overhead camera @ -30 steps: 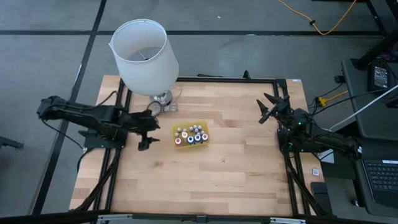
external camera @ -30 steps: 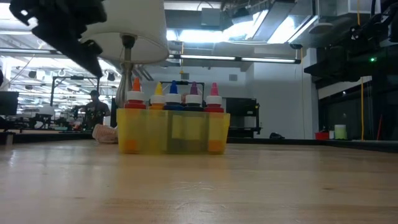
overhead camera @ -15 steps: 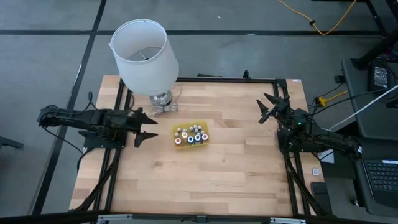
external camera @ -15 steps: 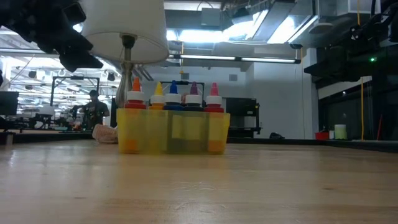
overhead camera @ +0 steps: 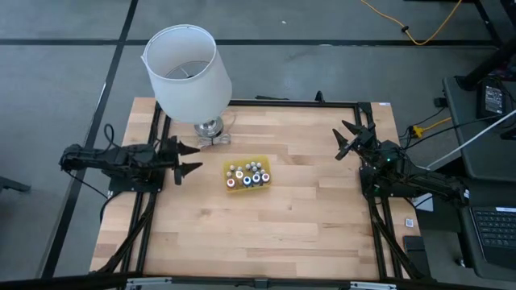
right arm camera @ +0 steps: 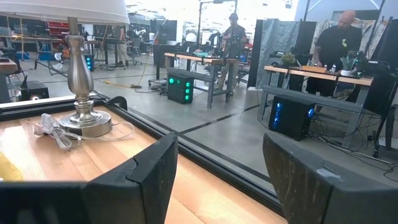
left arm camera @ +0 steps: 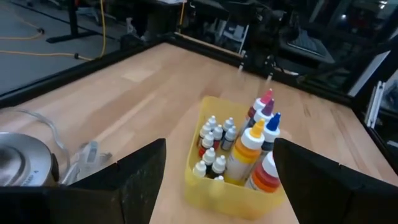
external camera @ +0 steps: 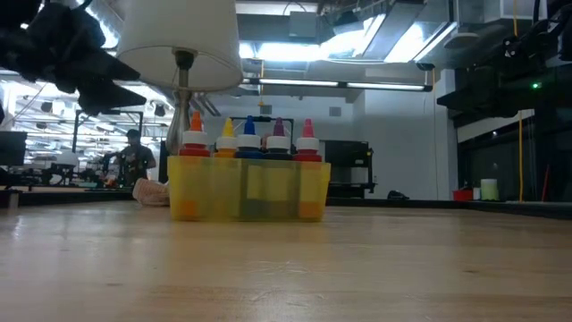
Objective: Pick & Place food coloring
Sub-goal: Return to Home Position
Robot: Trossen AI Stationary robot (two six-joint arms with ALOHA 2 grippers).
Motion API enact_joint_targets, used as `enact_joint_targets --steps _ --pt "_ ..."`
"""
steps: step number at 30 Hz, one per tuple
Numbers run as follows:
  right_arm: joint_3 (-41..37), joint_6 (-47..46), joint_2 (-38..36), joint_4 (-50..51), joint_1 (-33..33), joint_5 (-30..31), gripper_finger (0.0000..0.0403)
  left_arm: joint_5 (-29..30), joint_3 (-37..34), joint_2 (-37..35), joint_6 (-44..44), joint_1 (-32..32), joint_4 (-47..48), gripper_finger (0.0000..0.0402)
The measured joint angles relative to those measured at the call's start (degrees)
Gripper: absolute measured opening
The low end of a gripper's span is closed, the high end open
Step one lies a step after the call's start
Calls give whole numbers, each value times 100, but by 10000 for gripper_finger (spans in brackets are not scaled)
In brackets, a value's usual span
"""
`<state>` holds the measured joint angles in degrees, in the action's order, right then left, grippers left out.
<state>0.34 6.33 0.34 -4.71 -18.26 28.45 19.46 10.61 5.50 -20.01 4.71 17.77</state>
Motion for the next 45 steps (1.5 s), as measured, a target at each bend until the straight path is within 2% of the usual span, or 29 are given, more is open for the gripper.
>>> enact_joint_targets --steps 6,11,19,25,30,38,45 --pt "2 0 0 0 -1 0 236 4 -319 -534 -2 0 39 290" --pt "1 0 2 1 -1 0 236 56 -373 -547 107 0 45 290" --pt "1 0 2 0 -1 0 236 122 -489 -551 782 -14 -162 290" --pt "2 0 2 -2 -1 0 236 250 -733 -551 1292 -297 -1260 290" --pt "2 0 2 -1 1 0 236 -250 -970 -551 1811 -525 -1977 290" --pt "1 0 2 -2 -1 0 236 -415 -1011 -551 2314 -693 -2077 290" --pt "0 0 2 -1 1 0 236 -171 -1011 -450 2498 -869 -2096 290"
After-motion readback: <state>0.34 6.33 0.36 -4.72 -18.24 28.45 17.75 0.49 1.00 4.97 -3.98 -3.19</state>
